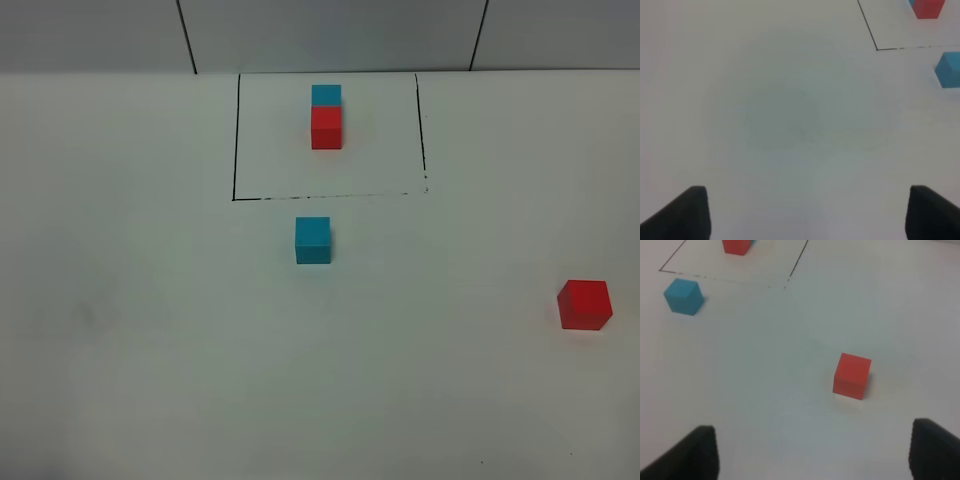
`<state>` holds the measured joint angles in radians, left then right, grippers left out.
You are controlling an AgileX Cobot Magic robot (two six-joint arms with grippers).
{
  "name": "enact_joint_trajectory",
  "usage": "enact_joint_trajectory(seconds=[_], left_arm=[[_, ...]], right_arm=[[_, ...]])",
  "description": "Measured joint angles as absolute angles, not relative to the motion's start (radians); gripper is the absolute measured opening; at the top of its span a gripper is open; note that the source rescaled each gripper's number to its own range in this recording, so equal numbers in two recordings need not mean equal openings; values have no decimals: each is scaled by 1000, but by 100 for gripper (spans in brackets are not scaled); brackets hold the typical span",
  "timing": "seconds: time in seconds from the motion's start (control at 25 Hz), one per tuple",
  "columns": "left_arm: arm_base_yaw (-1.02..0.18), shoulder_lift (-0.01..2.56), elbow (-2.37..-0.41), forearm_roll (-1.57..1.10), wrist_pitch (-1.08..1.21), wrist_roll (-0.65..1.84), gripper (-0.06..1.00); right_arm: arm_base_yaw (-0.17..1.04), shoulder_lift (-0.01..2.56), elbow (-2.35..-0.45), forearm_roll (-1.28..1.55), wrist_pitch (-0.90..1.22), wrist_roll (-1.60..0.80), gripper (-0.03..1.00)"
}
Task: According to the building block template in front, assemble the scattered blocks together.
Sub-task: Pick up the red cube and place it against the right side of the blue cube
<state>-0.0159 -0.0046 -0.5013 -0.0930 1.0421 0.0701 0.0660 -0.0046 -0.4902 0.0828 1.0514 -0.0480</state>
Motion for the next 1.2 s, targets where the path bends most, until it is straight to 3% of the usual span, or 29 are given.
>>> enact_joint_trajectory(seconds=[0.88,1.0,1.2], left_arm=[[-16,-5,-501,-93,1042,70,87],[-16,-5,-501,-93,1042,70,87],[-16,-5,-501,-93,1042,70,87]], right_arm=[[66,16,-494,93,1043,-17,57],[66,158,-521,105,1001,0,57],[66,602,-568,98,891,11,57]])
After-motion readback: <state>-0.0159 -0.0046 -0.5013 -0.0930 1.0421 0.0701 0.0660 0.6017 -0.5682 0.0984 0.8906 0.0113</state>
